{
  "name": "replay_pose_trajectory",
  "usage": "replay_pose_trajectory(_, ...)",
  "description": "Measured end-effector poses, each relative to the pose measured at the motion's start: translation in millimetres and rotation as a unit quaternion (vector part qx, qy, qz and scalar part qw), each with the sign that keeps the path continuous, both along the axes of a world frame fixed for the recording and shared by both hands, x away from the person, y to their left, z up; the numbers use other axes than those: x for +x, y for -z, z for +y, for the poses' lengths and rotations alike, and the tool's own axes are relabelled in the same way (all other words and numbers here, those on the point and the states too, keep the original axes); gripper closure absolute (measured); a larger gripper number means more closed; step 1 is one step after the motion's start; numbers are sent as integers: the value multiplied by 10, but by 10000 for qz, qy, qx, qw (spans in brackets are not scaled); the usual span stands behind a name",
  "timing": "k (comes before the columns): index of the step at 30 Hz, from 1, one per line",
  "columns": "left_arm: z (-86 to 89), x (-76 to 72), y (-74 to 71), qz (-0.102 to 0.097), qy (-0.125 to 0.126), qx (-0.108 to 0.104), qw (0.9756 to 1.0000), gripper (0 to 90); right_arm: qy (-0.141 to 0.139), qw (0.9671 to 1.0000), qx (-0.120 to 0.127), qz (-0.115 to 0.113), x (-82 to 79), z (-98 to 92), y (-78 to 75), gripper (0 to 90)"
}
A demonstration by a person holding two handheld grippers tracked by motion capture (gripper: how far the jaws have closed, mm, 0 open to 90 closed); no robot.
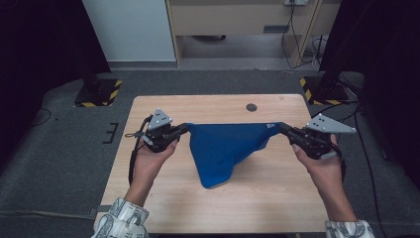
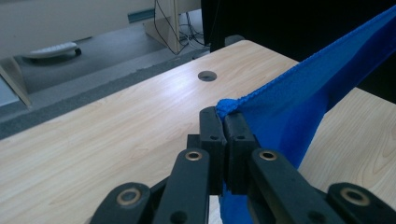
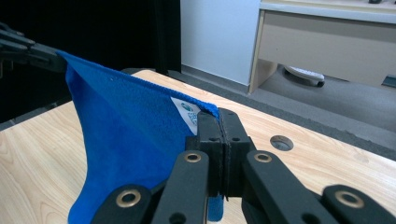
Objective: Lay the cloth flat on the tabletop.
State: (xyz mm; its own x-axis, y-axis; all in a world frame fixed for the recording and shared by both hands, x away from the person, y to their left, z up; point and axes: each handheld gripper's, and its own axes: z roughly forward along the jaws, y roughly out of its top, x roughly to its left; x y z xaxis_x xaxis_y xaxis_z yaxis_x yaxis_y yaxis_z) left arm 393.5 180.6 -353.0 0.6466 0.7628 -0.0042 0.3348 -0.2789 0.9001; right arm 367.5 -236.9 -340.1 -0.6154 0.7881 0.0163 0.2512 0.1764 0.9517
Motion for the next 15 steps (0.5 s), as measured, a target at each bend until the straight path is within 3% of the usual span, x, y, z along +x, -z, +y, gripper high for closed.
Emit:
replay_pose_trajectory(7, 9, -56, -181, -137, 34, 80, 9999, 880, -52, 9999, 2, -90, -48, -7, -97, 895)
replay_pose_trajectory(15, 8, -89, -284, -248, 48, 87, 9996, 880, -77, 9999, -9, -150, -70, -23, -194, 894)
